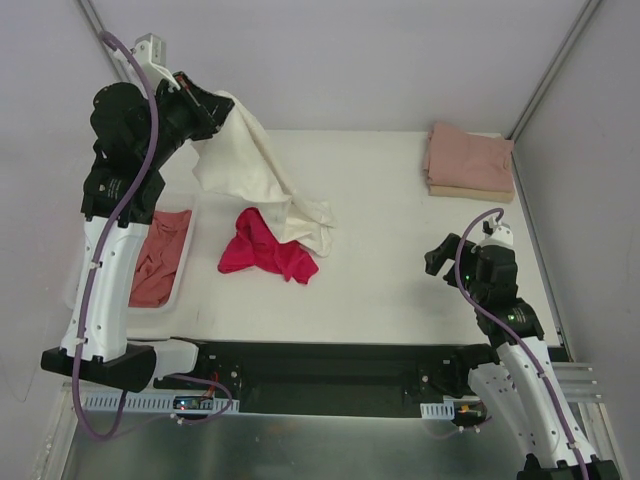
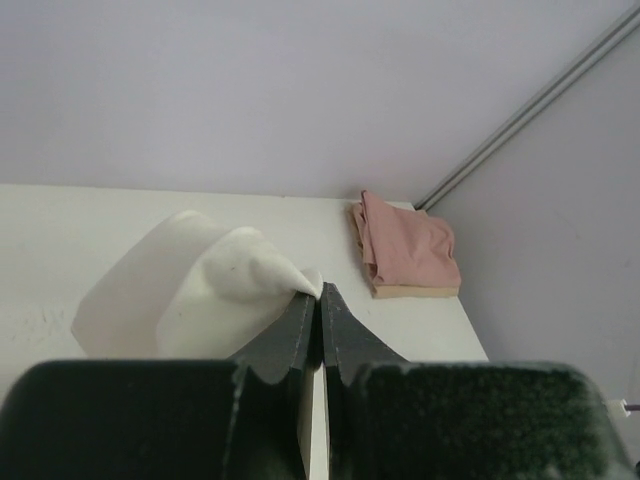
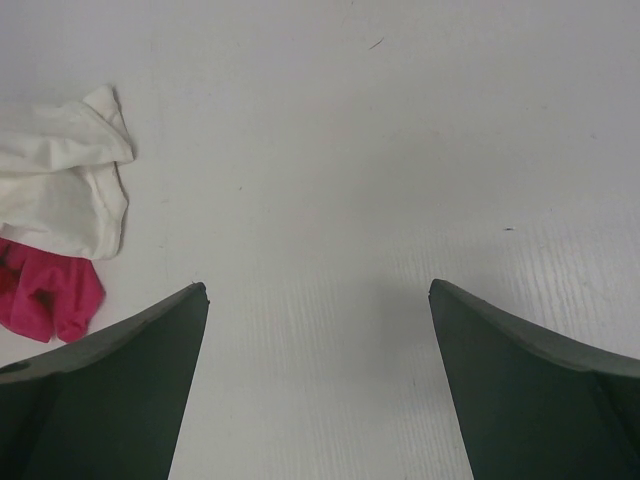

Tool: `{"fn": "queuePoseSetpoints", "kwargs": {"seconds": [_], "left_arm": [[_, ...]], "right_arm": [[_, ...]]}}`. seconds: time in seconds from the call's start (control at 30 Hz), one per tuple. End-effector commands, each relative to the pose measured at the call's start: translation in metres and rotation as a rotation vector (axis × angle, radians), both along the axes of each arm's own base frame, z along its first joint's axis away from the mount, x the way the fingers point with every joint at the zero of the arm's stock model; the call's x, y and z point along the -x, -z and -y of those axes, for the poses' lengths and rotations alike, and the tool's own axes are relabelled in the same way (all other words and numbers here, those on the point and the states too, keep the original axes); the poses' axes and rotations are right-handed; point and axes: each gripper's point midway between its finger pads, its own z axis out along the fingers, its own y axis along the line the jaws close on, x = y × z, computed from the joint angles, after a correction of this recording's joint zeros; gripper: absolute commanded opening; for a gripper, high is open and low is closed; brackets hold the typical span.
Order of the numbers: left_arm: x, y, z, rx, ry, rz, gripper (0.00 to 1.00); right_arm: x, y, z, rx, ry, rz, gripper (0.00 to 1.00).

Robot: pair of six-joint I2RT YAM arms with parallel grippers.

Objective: Fold and stack the t-shirts
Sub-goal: Move the tshirt to the center of the board

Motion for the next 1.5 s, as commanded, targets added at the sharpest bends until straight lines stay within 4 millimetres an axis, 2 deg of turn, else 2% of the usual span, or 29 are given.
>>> {"fn": "queuePoseSetpoints", "kwargs": {"seconds": [0.0,0.07,0.1,0.17,0.2,0.23,0.27,0.3,0.33,0.4,0.47,0.53,0.63,0.67,0.7,0.77,0.87,0.97,1.03,1.07,1.13,1.17,1.2,1.23,1.27,1.3,1.37,1.43,1.47], "left_arm": [[0.015,-0.067,-0.022,0.008,-0.100,0.204,0.00],[0.011,-0.066,-0.041,-0.037,-0.209,0.194,0.00],[0.008,-0.074,-0.074,-0.044,-0.389,0.195,0.00],[0.007,-0.074,-0.118,-0.111,-0.631,0.176,0.00],[0.015,-0.072,-0.171,-0.178,-0.936,0.136,0.00],[0.020,-0.073,-0.193,-0.232,-1.064,0.112,0.00],[0.025,-0.075,-0.211,-0.297,-1.168,0.084,0.00],[0.019,-0.081,-0.221,-0.349,-1.232,0.068,0.00],[0.029,-0.083,-0.242,-0.479,-1.329,0.015,0.00],[0.029,-0.093,-0.264,-0.569,-1.422,-0.022,0.00],[0.041,-0.103,-0.287,-0.587,-1.528,-0.044,0.00],[0.047,-0.116,-0.292,-0.599,-1.566,-0.014,0.00],[0.056,-0.114,-0.301,-0.655,-1.582,-0.014,0.00],[0.062,-0.126,-0.305,-0.625,-1.624,0.047,0.00],[0.062,-0.117,-0.307,-0.705,-1.619,0.016,0.00],[0.063,-0.117,-0.308,-0.700,-1.619,0.062,0.00],[0.059,-0.102,-0.313,-0.736,-1.628,0.026,0.00],[0.043,-0.076,-0.321,-0.785,-1.645,-0.067,0.00],[0.032,-0.047,-0.326,-0.814,-1.670,-0.168,0.00],[0.021,-0.024,-0.327,-0.847,-1.664,-0.230,0.00],[0.023,0.004,-0.330,-0.828,-1.728,-0.322,0.01],[0.015,0.025,-0.330,-0.863,-1.735,-0.386,0.03],[0.019,0.034,-0.329,-0.874,-1.772,-0.439,0.08],[0.024,0.029,-0.322,-0.825,-1.821,-0.428,0.08],[0.025,0.029,-0.316,-0.834,-1.808,-0.425,0.12],[0.023,0.026,-0.312,-0.838,-1.793,-0.414,0.26],[0.016,0.018,-0.296,-0.837,-1.744,-0.375,0.67],[0.016,0.012,-0.289,-0.864,-1.724,-0.380,0.99],[0.015,0.007,-0.286,-0.864,-1.723,-0.380,0.99]], "right_arm": [[-0.005,-0.010,-0.001,0.009,-0.006,0.035,0.97],[-0.005,-0.010,-0.001,0.008,-0.007,0.034,0.97],[-0.005,-0.009,-0.001,0.007,-0.009,0.030,0.97],[-0.005,-0.009,-0.002,0.004,-0.011,0.031,0.97],[-0.006,-0.010,-0.003,-0.002,-0.013,0.037,0.97],[-0.006,-0.010,-0.003,-0.001,-0.015,0.037,0.97],[-0.006,-0.010,-0.005,-0.007,-0.022,0.037,0.97],[-0.007,-0.010,-0.005,-0.007,-0.024,0.040,0.97],[-0.007,-0.010,-0.005,-0.008,-0.023,0.039,0.97],[-0.008,-0.008,-0.006,-0.007,-0.025,0.029,0.97],[-0.009,-0.006,-0.006,-0.003,-0.024,0.021,0.97],[-0.009,-0.004,-0.005,0.000,-0.020,0.017,0.97],[-0.011,-0.004,-0.006,0.000,-0.025,0.018,0.97],[-0.012,-0.004,-0.007,-0.002,-0.029,0.016,0.97],[-0.013,-0.002,-0.009,-0.006,-0.036,0.014,0.97],[-0.014,0.002,-0.010,-0.005,-0.040,-0.006,0.97],[-0.015,0.005,-0.010,-0.001,-0.041,-0.027,0.97],[-0.015,0.006,-0.011,-0.002,-0.045,-0.028,0.97],[-0.015,0.006,-0.011,-0.001,-0.043,-0.026,0.97],[-0.016,0.006,-0.011,-0.001,-0.041,-0.026,0.97],[-0.015,0.007,-0.011,-0.001,-0.044,-0.031,0.97],[-0.015,0.006,-0.011,-0.002,-0.045,-0.029,0.97],[-0.015,0.007,-0.012,-0.003,-0.046,-0.032,0.97],[-0.015,0.007,-0.012,-0.006,-0.048,-0.031,0.97],[-0.015,0.006,-0.013,-0.007,-0.049,-0.029,0.97],[-0.015,0.006,-0.013,-0.007,-0.053,-0.029,0.97],[-0.014,0.007,-0.014,-0.010,-0.057,-0.031,0.97],[-0.014,0.006,-0.015,-0.010,-0.060,-0.031,0.97],[-0.014,0.007,-0.015,-0.011,-0.059,-0.031,0.97]]}}
